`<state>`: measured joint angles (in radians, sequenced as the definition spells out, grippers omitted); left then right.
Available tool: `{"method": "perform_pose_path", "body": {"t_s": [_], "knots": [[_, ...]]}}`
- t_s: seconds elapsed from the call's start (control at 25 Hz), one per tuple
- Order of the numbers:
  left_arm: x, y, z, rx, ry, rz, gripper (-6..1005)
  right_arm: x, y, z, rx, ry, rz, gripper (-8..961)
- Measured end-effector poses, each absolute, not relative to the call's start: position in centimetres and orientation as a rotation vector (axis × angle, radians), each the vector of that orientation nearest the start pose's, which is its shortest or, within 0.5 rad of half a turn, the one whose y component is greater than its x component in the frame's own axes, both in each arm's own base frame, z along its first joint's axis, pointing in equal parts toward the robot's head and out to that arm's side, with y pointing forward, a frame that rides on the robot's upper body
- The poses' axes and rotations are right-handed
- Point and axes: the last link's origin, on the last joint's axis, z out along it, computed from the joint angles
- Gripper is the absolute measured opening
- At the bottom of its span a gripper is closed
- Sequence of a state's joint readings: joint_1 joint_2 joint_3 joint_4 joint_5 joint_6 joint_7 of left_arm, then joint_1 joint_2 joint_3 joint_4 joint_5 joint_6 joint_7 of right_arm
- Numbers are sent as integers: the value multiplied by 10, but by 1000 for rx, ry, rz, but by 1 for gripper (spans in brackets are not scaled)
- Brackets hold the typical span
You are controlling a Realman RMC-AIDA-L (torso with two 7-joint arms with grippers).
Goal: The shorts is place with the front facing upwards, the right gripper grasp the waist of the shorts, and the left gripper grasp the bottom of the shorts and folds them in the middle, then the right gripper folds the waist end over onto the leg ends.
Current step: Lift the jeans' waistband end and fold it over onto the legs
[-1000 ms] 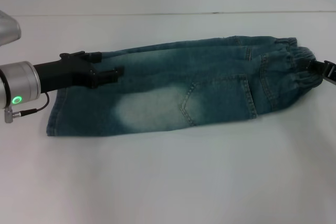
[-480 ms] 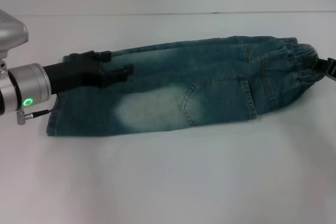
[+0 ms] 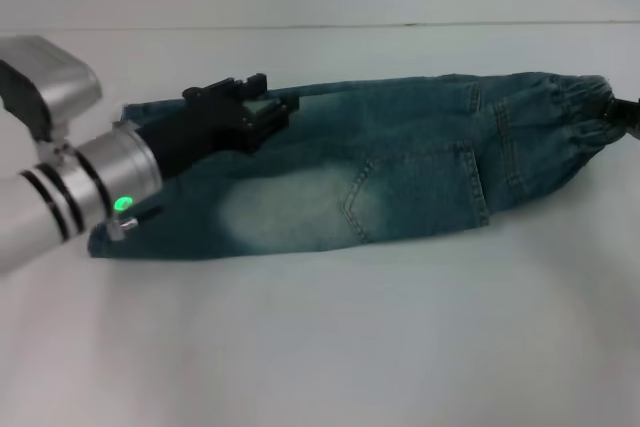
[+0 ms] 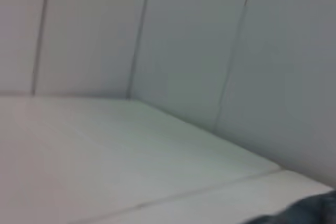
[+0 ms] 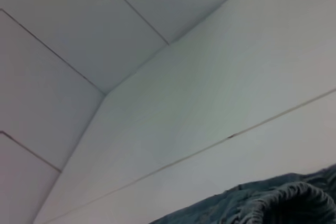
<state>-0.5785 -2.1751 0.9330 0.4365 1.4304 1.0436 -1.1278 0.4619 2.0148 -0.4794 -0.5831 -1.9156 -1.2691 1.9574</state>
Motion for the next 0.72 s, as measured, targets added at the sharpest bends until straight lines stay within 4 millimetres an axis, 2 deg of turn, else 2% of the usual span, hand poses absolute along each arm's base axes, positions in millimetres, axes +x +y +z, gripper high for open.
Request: {"method": "perform_pose_path", "body": {"t_s": [0.08,0.24,0.36,0.56,0.72], "knots": [[-239,375,-80,-2249,-616,-782,507,336,345,61,-1940,1513,916,51],[-238,374,-95,-2191,-549,-734,371,327,340,71,-1975,1501,951,51],[-239,372,-99,-2158,-540,-717,269,323,338,73,-2000,1499,967,50],[-237,368,-107,-2143,-568,-726,166,314,334,80,-2065,1480,997,50],[-230,363,-114,-2172,-581,-745,83,297,332,85,-2156,1433,1073,50]]}}
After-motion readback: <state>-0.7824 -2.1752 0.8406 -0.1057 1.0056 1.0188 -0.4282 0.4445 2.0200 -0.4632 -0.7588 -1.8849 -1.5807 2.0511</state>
